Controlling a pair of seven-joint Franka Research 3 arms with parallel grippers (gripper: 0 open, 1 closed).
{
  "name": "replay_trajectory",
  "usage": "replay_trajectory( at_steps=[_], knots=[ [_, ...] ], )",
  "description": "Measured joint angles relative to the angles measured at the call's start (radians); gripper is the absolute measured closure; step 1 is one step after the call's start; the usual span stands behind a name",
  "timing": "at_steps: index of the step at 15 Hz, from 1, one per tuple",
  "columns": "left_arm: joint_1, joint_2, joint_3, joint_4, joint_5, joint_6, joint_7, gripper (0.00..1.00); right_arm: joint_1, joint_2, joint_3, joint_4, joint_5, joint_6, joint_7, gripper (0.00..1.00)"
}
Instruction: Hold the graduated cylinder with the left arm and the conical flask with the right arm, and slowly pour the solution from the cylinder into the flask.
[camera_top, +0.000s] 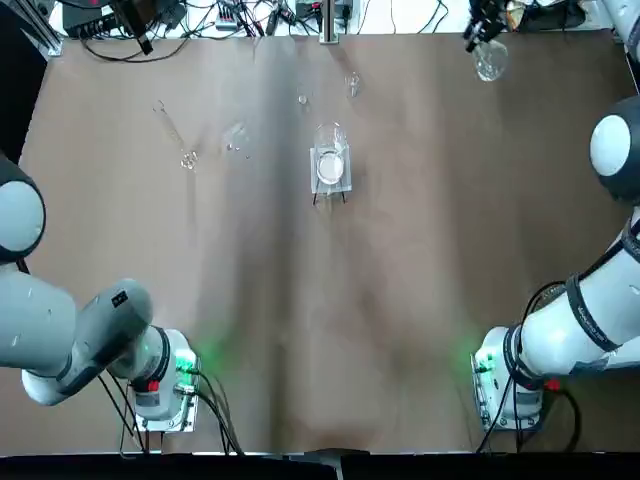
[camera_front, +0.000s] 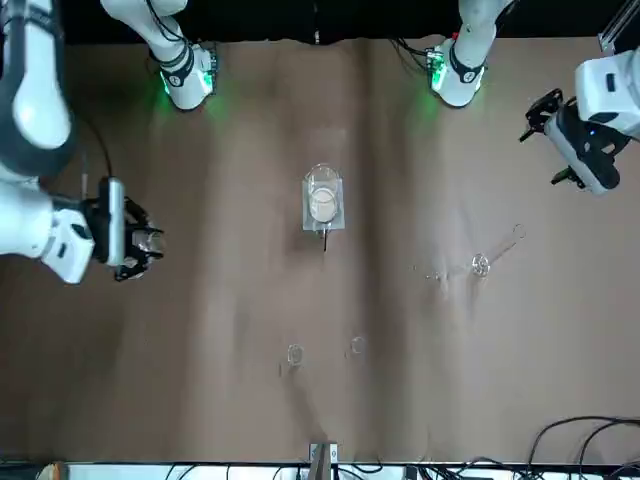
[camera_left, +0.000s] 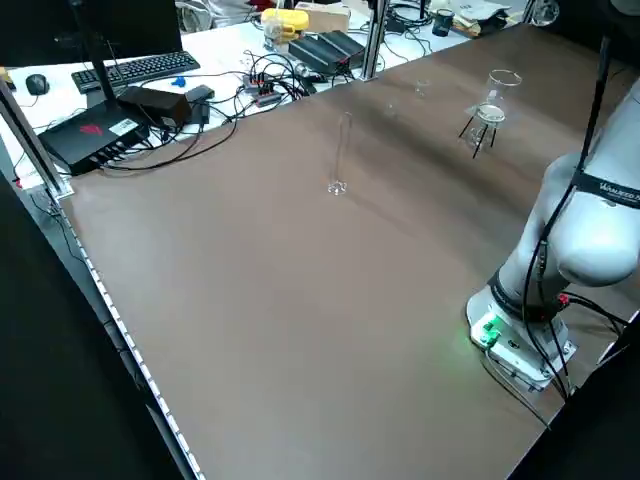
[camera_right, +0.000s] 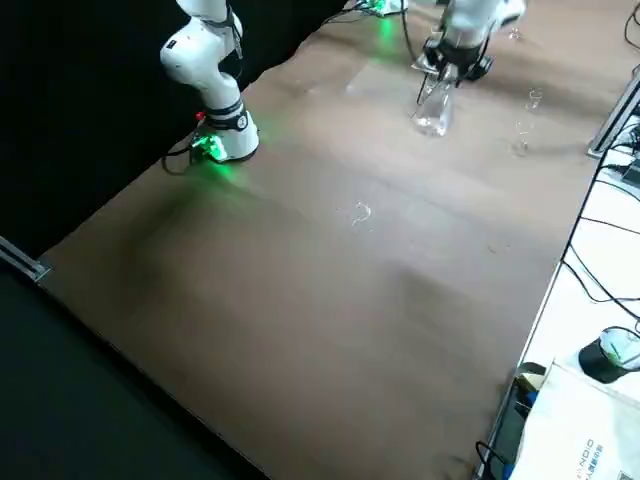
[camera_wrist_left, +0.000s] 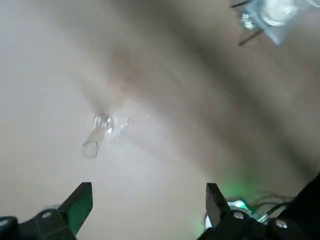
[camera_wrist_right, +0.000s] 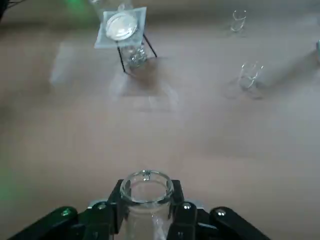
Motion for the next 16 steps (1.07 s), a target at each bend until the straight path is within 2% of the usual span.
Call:
replay_trajectory(
  at_steps=[4, 9, 11, 13, 16],
  knots=[
    [0.0, -0.022, -0.058, -0.005, 0.08, -0.027, -0.271, 0.0, -0.131, 0.0, 0.0, -0.099, 0.057, -0.003, -0.239, 0.61],
    [0.0, -0.045, -0.089, -0.014, 0.086, -0.037, -0.591, 0.0, -0.28, 0.007, 0.0, -0.196, 0.157, -0.062, -0.472, 0.61],
    [0.0, -0.045, -0.11, -0.015, 0.087, -0.044, -0.705, 0.0, -0.357, 0.052, 0.0, -0.253, 0.238, -0.115, -0.567, 0.61],
    [0.003, -0.045, -0.108, -0.018, 0.092, -0.049, -0.723, 0.0, -0.388, 0.094, 0.001, -0.278, 0.272, -0.129, -0.599, 0.61],
    [0.016, -0.038, -0.105, -0.022, 0.156, -0.053, -0.721, 0.0, -0.417, 0.157, 0.001, -0.313, 0.335, -0.168, -0.645, 0.61]
  ],
)
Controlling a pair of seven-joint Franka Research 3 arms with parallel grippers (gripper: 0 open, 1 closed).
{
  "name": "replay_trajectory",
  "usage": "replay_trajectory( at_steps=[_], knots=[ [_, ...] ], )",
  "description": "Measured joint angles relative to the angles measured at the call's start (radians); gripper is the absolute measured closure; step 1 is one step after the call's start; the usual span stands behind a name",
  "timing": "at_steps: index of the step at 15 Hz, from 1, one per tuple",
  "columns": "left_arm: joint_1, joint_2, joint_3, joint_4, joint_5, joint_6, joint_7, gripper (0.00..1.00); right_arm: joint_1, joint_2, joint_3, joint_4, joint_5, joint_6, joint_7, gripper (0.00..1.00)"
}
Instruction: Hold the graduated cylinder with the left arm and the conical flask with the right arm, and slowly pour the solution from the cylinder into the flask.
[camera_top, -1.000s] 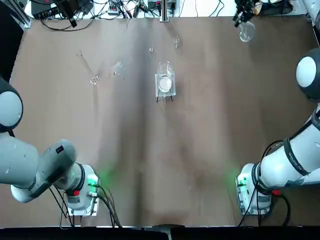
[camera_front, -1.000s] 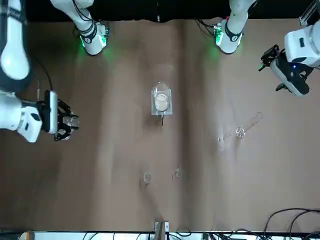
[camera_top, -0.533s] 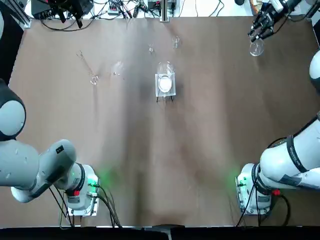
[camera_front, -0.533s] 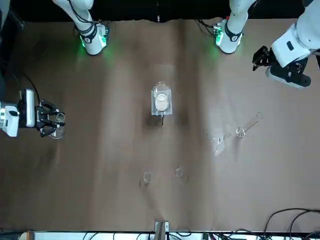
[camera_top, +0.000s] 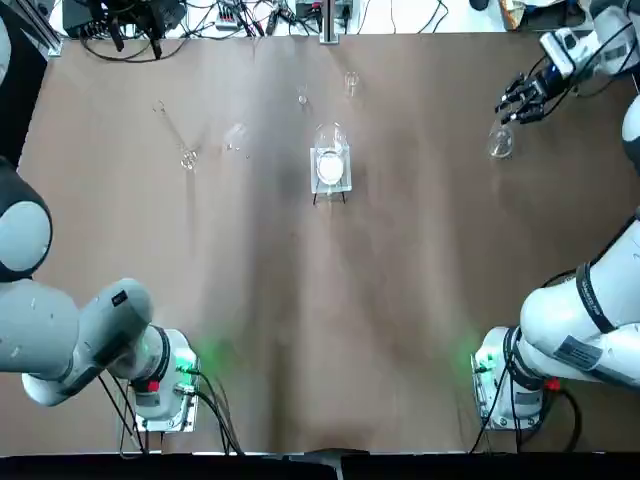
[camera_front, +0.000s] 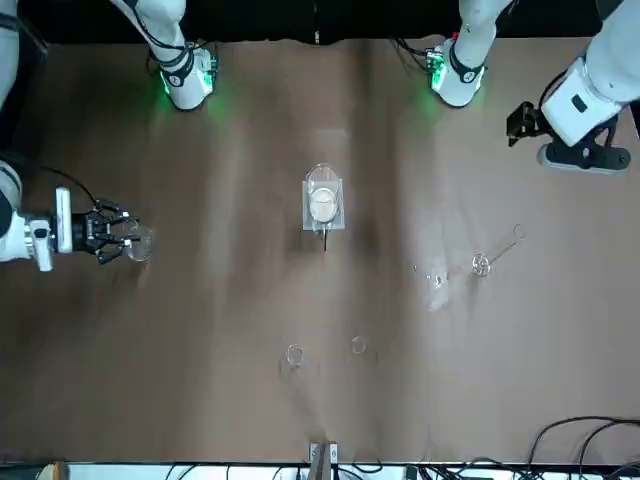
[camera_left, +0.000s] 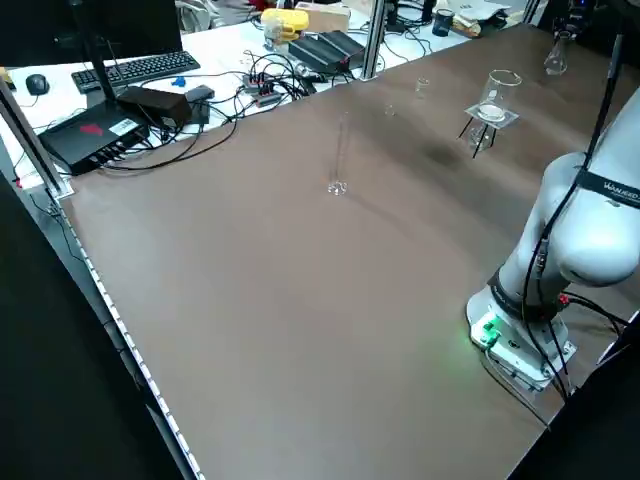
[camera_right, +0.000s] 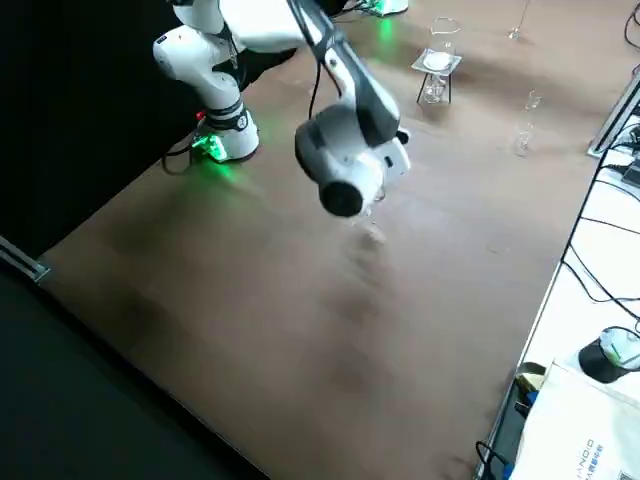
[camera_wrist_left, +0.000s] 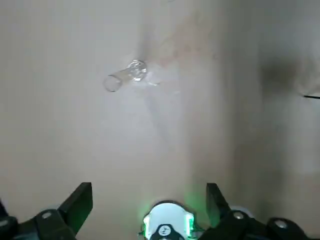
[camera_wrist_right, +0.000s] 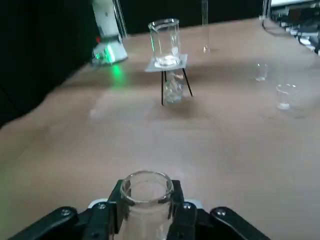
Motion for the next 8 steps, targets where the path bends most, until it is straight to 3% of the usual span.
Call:
replay_trajectory(
  at_steps=[8],
  knots=[
    [0.006, 0.05, 0.005, -0.001, 0.016, 0.0, -0.013, 0.0, -0.089, 0.154, 0.001, -0.009, 0.057, -0.066, -0.138, 0.61]
  ],
)
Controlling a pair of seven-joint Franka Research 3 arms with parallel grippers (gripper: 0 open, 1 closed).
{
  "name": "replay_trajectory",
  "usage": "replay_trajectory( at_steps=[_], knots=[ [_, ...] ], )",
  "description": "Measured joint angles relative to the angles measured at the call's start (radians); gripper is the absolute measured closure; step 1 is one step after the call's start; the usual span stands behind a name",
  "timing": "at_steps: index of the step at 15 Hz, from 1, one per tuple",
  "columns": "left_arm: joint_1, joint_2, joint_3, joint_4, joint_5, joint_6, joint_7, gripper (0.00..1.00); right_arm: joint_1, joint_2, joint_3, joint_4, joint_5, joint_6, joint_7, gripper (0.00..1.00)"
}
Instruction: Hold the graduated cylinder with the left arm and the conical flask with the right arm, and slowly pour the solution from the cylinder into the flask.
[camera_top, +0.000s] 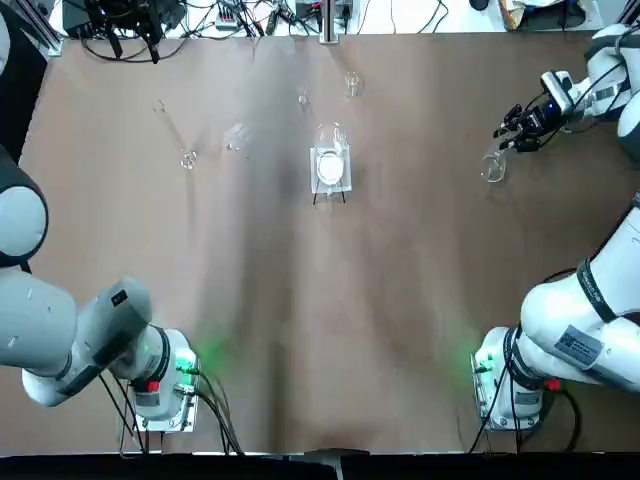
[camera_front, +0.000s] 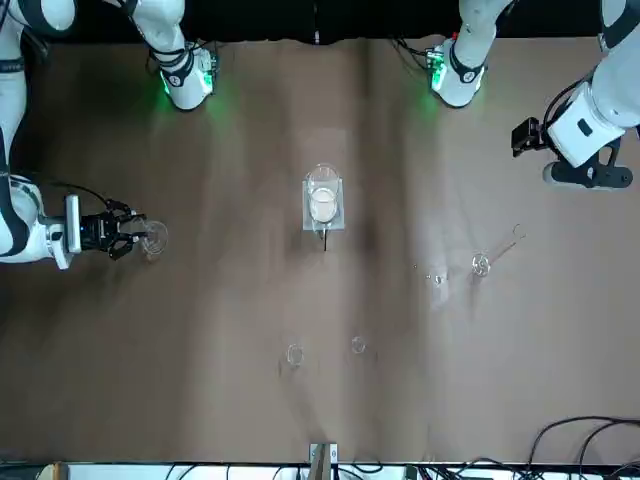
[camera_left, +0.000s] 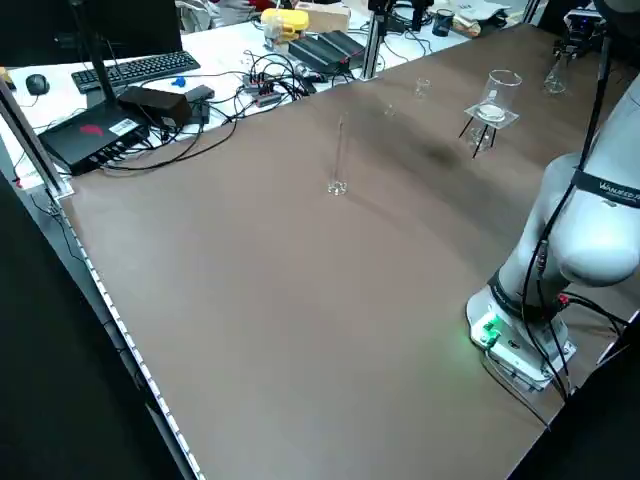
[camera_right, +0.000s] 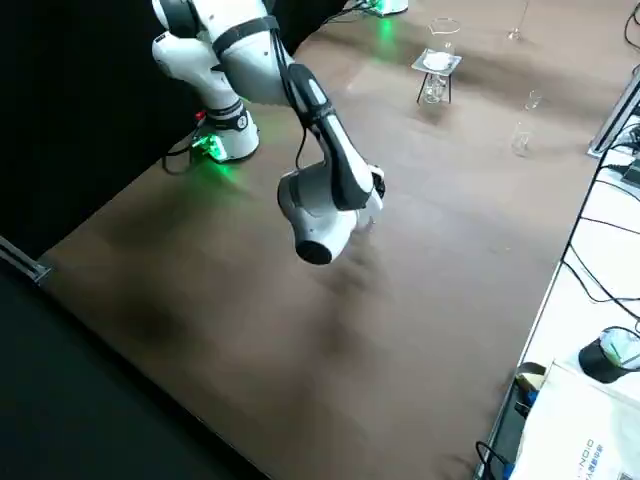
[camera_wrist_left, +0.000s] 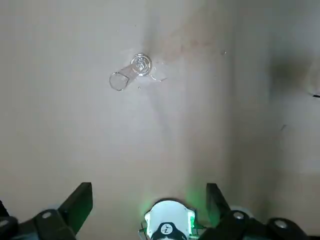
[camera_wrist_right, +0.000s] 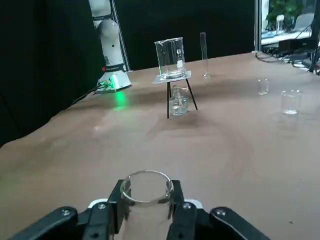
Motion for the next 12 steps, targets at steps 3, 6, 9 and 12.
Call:
replay_trajectory(
  at_steps=[3, 6, 9, 12],
  knots=[
    [-0.023, 0.011, 0.027, 0.003, 0.0, 0.003, -0.038, 0.0, -0.014, 0.035, 0.0, 0.0, 0.019, -0.001, -0.059, 0.61],
    [-0.213, 0.026, 0.236, 0.027, 0.0, 0.006, -0.058, 0.0, -0.024, 0.06, 0.0, 0.001, 0.025, -0.001, -0.103, 0.61],
    [-0.421, 0.029, 0.471, 0.045, 0.001, 0.006, -0.062, 0.0, -0.047, 0.077, 0.001, 0.002, 0.036, -0.015, -0.133, 0.61],
    [-0.483, 0.029, 0.541, 0.053, 0.001, 0.006, -0.078, 0.0, -0.066, 0.086, 0.005, 0.005, 0.046, -0.024, -0.141, 0.61]
  ],
)
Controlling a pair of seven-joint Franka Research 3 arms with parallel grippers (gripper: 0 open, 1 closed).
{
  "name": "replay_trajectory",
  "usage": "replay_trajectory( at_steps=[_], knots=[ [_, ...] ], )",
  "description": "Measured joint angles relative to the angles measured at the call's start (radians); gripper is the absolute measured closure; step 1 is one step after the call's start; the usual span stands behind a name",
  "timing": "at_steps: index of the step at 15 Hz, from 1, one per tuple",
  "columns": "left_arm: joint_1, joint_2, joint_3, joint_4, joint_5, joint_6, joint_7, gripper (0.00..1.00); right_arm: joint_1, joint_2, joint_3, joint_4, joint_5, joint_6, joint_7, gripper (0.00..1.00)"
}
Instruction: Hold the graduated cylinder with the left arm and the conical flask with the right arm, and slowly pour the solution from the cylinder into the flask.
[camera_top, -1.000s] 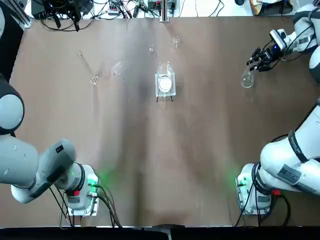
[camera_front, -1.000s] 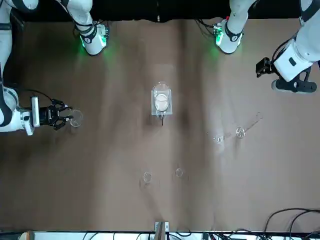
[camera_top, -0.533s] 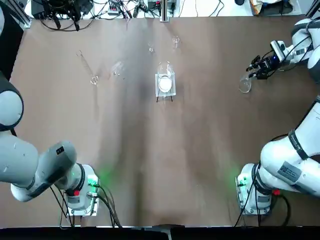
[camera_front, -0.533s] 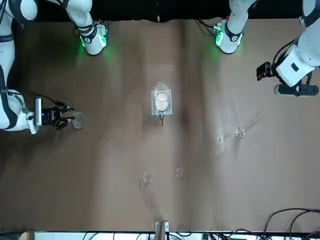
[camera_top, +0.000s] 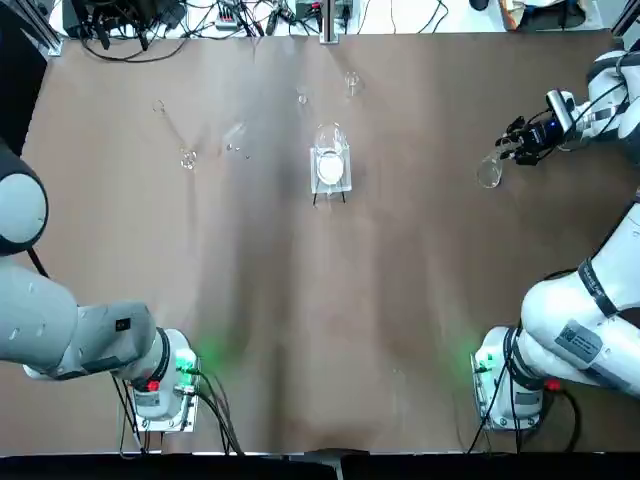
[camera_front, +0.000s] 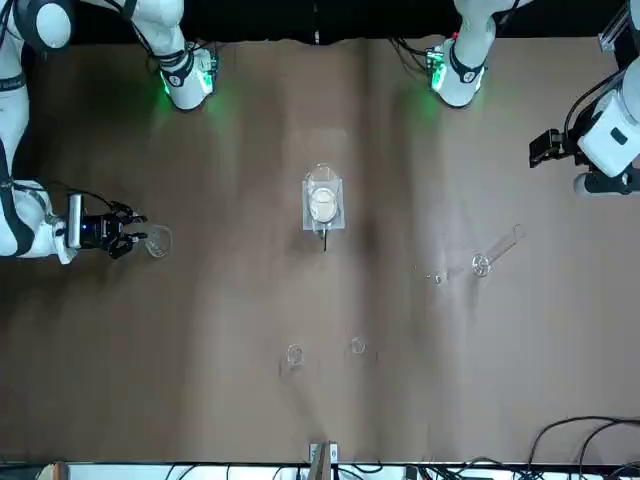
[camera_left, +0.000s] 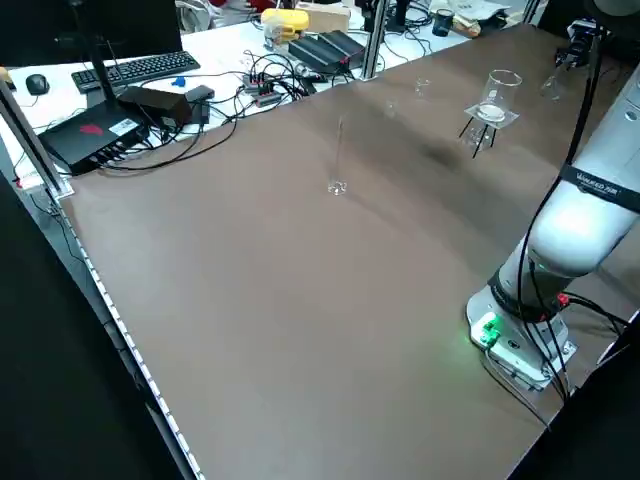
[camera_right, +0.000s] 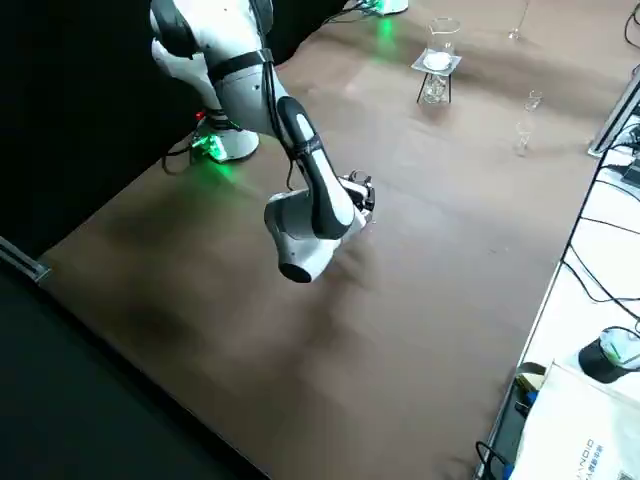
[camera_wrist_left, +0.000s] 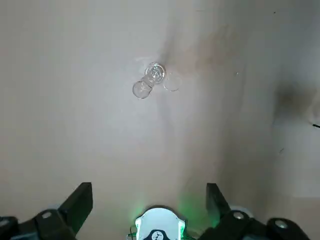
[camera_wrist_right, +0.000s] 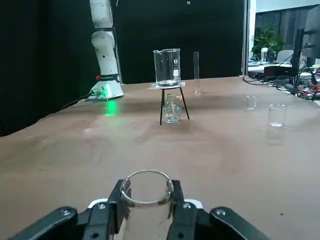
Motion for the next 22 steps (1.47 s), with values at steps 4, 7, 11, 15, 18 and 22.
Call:
replay_trajectory(
  at_steps=[4, 7, 11, 15, 18, 22],
  knots=[
    [0.0, 0.0, 0.0, 0.0, 0.0, 0.0, 0.011, 0.0, -0.001, 0.007, 0.0, 0.0, 0.0, -0.025, 0.001, 0.45],
    [-0.003, 0.0, -0.002, 0.0, 0.0, 0.0, 0.012, 0.0, -0.001, 0.007, 0.0, 0.002, 0.0, -0.029, 0.001, 0.18],
    [-0.001, 0.0, 0.001, 0.0, 0.002, 0.005, 0.012, 0.0, -0.001, 0.007, 0.0, 0.039, 0.0, -0.061, 0.041, 0.0],
    [-0.001, 0.0, 0.0, 0.001, 0.002, 0.009, 0.006, 0.0, -0.017, 0.003, -0.004, 0.132, -0.007, -0.108, 0.193, 0.0],
    [-0.013, -0.007, -0.003, 0.007, 0.002, 0.01, 0.005, 0.0, -0.028, -0.034, -0.004, 0.234, -0.076, -0.118, 0.293, 0.0],
    [-0.101, -0.029, 0.035, 0.009, 0.002, 0.01, -0.007, 0.0, 0.008, -0.165, 0.004, 0.313, -0.186, -0.075, 0.499, 0.0]
  ],
)
